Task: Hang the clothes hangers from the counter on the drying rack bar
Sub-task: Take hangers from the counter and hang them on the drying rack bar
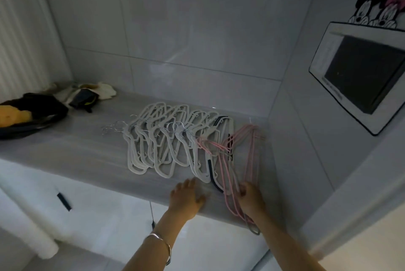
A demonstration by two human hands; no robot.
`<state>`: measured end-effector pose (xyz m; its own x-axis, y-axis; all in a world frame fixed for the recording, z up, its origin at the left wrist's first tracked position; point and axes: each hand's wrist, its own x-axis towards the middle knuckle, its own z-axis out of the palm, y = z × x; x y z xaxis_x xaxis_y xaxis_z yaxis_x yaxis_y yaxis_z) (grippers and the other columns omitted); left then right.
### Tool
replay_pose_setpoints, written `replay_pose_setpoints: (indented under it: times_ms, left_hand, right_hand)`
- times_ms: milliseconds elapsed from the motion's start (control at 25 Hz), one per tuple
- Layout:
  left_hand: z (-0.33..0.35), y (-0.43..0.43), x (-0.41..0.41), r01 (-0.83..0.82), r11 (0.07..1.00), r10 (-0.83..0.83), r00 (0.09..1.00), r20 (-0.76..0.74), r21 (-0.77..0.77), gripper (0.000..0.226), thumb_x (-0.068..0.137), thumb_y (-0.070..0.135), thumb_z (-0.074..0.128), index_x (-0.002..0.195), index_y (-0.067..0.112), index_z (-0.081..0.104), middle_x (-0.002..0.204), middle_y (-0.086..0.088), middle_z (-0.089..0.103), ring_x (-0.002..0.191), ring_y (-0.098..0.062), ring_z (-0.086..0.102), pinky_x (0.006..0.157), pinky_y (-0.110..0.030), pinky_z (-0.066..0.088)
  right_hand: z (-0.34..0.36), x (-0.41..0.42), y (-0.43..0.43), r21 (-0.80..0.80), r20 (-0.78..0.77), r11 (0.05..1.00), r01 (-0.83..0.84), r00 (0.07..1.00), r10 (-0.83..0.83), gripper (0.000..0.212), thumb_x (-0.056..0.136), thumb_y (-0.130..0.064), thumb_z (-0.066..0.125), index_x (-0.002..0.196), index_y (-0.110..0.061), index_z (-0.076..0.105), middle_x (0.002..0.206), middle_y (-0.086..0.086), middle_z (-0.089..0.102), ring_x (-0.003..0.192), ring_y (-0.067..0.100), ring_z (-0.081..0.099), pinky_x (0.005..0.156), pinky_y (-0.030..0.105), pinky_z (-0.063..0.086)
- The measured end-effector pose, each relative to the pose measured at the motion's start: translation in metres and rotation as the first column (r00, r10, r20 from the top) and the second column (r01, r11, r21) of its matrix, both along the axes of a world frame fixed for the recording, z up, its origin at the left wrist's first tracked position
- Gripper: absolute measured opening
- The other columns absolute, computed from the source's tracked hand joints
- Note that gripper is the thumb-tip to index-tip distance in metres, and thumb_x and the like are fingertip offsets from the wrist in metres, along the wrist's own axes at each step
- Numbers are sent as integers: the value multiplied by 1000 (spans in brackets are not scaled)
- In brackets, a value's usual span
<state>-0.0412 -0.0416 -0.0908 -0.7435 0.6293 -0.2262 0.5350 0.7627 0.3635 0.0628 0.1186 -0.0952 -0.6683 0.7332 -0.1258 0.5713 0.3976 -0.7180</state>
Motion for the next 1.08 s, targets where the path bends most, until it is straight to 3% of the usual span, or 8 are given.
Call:
replay_pose_setpoints:
  times_ms: [120,240,360,520,680,760,880,1080]
  left_hand:
    - [0,0,-2,21,999,-21,1000,-2,-40,69,94,52,37,149,16,14,156,-4,17,142,-29,18,112,-40,24]
    - [10,-4,-2,-14,1000,14,999,42,-10,70,95,50,38,150,17,11,157,-5,14,143,-29,17,115,-42,23]
    - [30,-9,3,-100,983,91,994,67,154,69,95,46,41,150,17,12,157,-5,15,143,-27,18,116,-41,22]
    - [72,-26,23,-277,848,159,946,281,452,66,95,45,44,149,19,17,155,-3,22,142,-22,25,114,-37,27]
    - [123,-61,66,-505,580,225,854,470,639,69,89,51,49,147,27,20,145,9,34,133,-19,40,110,-35,34]
    - [145,-84,98,-577,321,249,816,521,751,75,83,54,52,146,27,23,138,4,46,120,-18,53,98,-35,47]
    - [184,-126,169,-359,-88,319,873,368,929,50,93,23,49,140,22,34,120,1,60,98,-18,67,73,-23,55]
    - [236,-193,323,-89,-203,591,783,194,975,45,91,3,50,133,19,44,104,4,71,80,-17,71,68,-26,56]
  right_hand:
    - [-3,5,6,77,-32,997,30,999,-27,13,85,-4,57,77,-3,67,78,15,68,76,30,64,63,31,44]
    - [19,4,5,90,-165,989,117,981,-101,19,89,-2,52,97,2,68,93,18,69,86,29,63,70,26,43]
    - [55,0,-9,98,-381,979,179,916,-129,24,94,-5,44,110,2,60,96,18,65,83,30,60,68,26,41]
    - [109,7,-38,-40,-630,996,80,772,-88,12,94,-13,49,99,-9,59,77,0,57,65,12,51,54,14,40]
    - [150,31,-80,98,-766,931,-351,571,296,14,92,-14,55,96,-25,63,83,-8,66,76,4,62,70,13,47]
    - [167,55,-106,170,-794,864,-474,453,405,17,91,-15,55,94,-30,62,75,-11,64,66,3,58,63,14,45]
    - [189,103,-138,136,-858,754,-643,303,414,14,90,-19,53,92,-29,62,66,-4,57,55,3,47,53,15,40]
    - [214,189,-184,97,-853,480,-872,176,492,17,92,-16,49,98,-22,64,51,-6,48,45,3,38,43,14,33]
